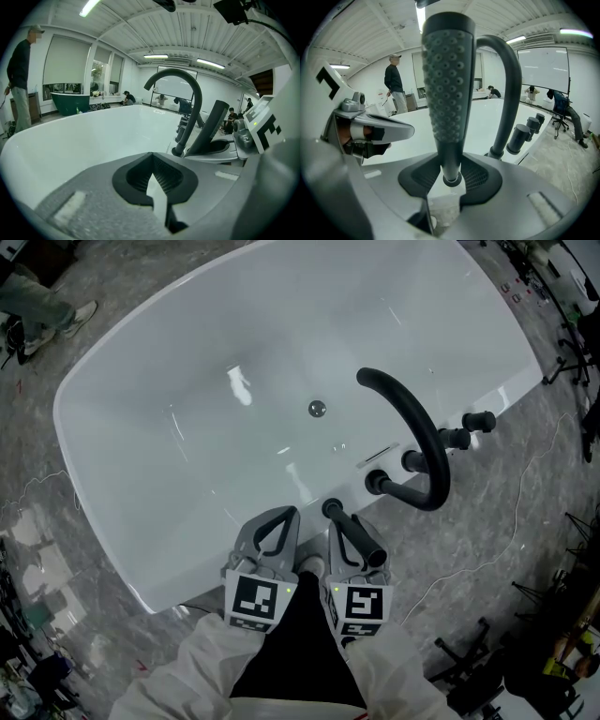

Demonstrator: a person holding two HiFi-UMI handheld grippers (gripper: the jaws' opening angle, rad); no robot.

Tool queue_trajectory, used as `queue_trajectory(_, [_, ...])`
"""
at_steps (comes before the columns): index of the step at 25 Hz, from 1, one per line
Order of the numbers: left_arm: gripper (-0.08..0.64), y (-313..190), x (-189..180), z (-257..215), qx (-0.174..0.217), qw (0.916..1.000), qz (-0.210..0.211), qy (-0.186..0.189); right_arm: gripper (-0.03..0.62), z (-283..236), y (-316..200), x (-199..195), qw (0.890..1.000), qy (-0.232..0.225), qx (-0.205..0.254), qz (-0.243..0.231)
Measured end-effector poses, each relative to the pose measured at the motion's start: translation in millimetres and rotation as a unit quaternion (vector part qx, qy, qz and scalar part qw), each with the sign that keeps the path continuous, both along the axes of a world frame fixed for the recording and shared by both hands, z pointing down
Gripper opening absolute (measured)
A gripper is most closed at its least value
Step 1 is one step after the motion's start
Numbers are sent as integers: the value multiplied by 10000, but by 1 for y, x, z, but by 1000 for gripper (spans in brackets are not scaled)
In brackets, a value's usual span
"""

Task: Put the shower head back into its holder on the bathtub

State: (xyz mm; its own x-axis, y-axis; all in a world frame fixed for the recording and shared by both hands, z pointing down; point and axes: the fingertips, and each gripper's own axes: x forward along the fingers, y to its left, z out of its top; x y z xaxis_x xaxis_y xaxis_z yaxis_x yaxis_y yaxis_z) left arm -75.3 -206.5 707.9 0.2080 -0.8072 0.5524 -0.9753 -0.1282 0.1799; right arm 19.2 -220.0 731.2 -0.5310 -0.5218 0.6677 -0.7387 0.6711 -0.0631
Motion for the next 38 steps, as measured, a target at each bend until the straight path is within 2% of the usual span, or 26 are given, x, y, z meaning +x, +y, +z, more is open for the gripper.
queue_trajectory(11, [0,-2,0,6,-18,9999,104,94,138,13,-2,-3,9999,144,-87,19])
queue_trajectory(20, [0,-6,-5,8,19,9998,121,173,138,22,3,-11,9990,408,-82,-168])
queue_trajectory(30, [0,-8,-6,11,13,9997,133,213,138,23,2,-17,9982,546,77,-247])
queue_trajectory(38, [0,-10,0,14,-18,9995,198,253,138,26,2,-16,9989,439,7,-174])
